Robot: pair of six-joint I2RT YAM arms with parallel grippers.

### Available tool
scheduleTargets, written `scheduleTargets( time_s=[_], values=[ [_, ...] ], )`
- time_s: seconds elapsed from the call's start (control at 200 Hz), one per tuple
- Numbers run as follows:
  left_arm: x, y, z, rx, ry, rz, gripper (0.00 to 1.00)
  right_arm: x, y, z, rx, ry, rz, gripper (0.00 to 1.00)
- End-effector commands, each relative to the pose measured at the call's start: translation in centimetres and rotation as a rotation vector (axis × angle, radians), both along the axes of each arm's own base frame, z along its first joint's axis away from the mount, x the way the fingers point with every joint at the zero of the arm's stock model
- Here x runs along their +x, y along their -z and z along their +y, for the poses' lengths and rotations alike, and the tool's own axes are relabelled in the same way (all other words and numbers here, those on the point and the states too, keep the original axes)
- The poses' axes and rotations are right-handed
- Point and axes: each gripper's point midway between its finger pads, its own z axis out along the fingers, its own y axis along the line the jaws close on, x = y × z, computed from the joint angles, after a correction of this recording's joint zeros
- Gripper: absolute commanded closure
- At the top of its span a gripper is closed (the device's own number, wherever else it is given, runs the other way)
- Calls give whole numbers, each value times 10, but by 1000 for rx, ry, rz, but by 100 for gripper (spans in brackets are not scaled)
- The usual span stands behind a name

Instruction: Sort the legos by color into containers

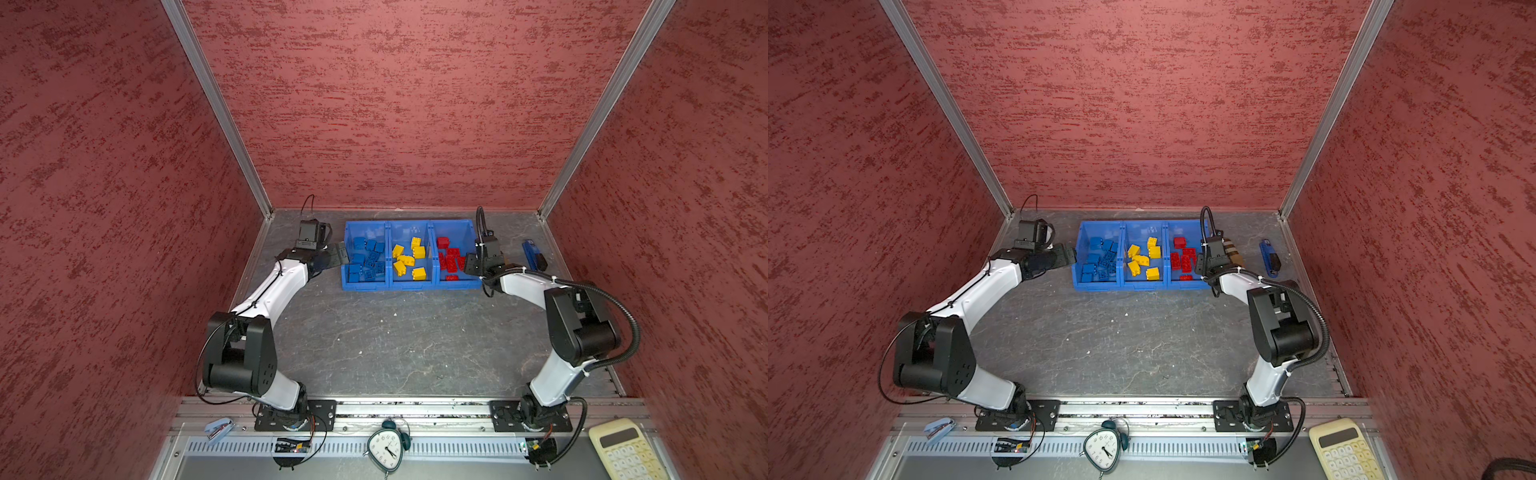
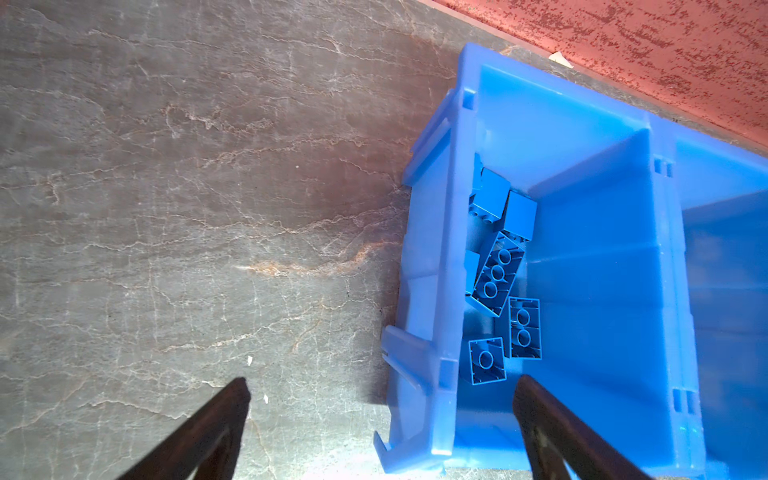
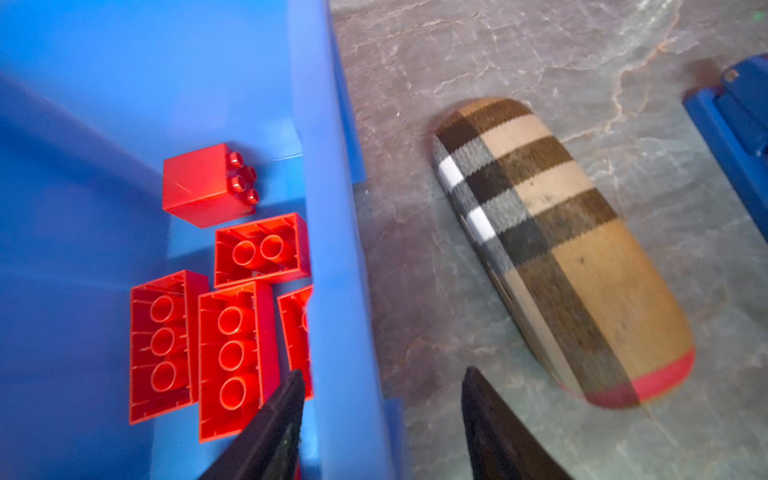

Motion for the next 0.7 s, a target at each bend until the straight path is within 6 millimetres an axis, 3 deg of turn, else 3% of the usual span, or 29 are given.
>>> scheduleTargets(
  time_s=[0.0, 0.095, 0.19, 0.255, 0.336, 0.461, 0.546, 0.611, 0.696],
  values=[
    [-6, -9, 7, 14, -20, -23, 1, 8, -27, 5, 16, -34, -68, 31],
    [-12, -21, 21, 65, -62, -71, 1, -6, -55, 13, 57, -91, -122, 16],
    [-24, -41, 49, 134, -167, -167, 1, -31, -94, 20, 106, -168, -225, 7],
    [-36, -53, 74, 186, -259, -241, 1, -47, -114, 10, 111, -154, -303, 3],
    [-57, -53, 102, 238, -371, -314, 1, -63, -127, -20, 74, -58, -400, 1],
    [-78, -38, 131, 266, -449, -402, 1, -87, -118, -93, -48, 241, -514, 1],
    [-81, -19, 139, 292, -449, -431, 1, -99, -106, -130, -110, 380, -572, 1],
    [-75, -3, 136, 293, -412, -451, 0, -100, -92, -142, -131, 412, -580, 1],
    [-61, 17, 125, 267, -330, -450, 1, -88, -81, -138, -147, 345, -581, 1]
  ],
)
